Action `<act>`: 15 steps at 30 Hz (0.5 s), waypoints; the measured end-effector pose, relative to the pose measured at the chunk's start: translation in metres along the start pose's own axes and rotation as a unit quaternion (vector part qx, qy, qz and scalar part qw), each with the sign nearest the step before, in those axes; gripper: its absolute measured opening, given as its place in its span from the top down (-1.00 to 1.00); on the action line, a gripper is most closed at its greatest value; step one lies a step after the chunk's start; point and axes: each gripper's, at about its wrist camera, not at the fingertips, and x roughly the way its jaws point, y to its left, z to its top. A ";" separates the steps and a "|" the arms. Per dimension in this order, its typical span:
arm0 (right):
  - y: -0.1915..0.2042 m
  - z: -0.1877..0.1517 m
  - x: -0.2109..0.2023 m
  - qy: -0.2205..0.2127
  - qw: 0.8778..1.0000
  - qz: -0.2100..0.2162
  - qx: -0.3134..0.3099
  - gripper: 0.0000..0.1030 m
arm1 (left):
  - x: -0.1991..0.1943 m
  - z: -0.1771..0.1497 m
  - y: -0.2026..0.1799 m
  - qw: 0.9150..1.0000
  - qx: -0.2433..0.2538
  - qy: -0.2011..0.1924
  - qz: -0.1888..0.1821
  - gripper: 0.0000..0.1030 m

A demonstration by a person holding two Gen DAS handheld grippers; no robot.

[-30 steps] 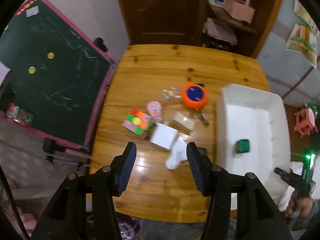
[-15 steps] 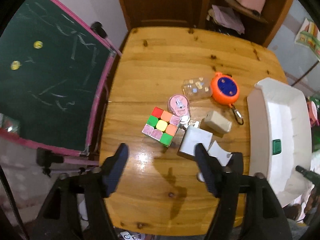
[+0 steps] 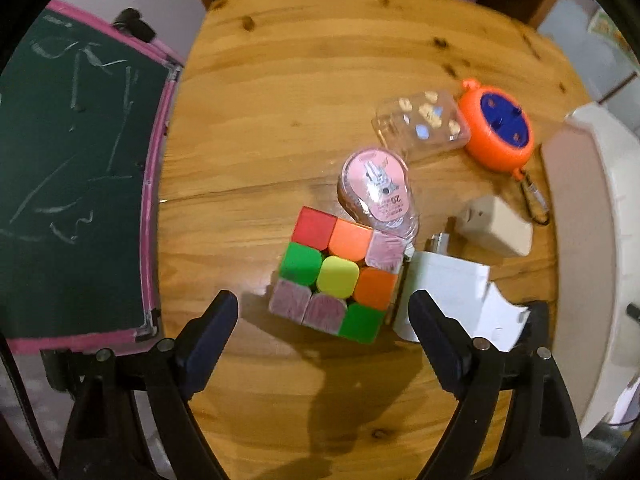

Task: Organize rigid objects
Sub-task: 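Move the left tool back over the table to the Rubik's cube, then grasp the Rubik's cube with the left tool and lift it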

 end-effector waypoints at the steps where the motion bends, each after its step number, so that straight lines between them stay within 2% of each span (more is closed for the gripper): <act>1: 0.000 0.000 0.000 0.000 1.000 -0.001 0.000 0.90 | 0.005 0.002 -0.002 1.000 0.007 0.003 0.002 -0.73; 7: -0.001 -0.001 0.000 -0.001 1.000 -0.002 0.008 0.89 | 0.024 0.008 0.001 1.000 -0.001 0.026 -0.004 -0.72; 11: -0.001 -0.001 0.000 -0.003 1.000 -0.003 0.010 0.89 | 0.028 0.010 0.006 1.000 -0.009 0.026 -0.011 -0.71; 15: -0.001 -0.002 0.000 -0.005 1.000 -0.003 0.010 0.89 | 0.032 0.013 0.010 0.998 -0.024 0.032 -0.046 -0.33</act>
